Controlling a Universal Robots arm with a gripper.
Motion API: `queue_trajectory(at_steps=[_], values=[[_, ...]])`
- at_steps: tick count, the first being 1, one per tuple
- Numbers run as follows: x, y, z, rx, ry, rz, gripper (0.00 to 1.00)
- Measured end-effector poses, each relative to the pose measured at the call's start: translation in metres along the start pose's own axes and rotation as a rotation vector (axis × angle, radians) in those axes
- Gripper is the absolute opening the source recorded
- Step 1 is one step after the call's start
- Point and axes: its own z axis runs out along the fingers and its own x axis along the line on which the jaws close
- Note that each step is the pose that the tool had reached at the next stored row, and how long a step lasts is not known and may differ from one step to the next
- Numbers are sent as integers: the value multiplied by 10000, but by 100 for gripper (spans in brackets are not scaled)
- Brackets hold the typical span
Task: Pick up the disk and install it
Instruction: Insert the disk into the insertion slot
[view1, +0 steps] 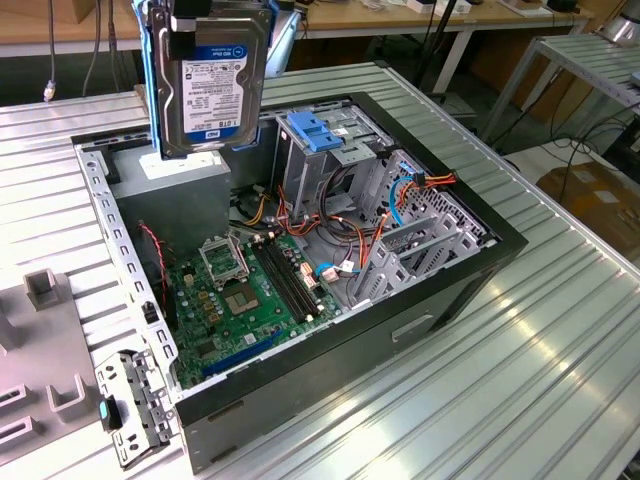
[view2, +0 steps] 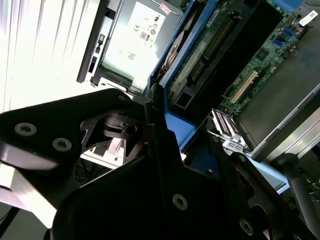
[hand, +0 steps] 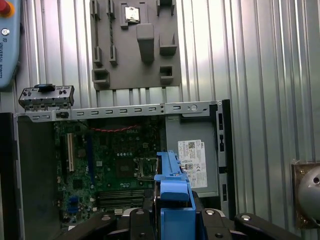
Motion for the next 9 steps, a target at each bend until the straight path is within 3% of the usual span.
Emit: queue_trajectory(at_steps=[9], values=[[23, -2, 0, 1, 0, 0, 37]])
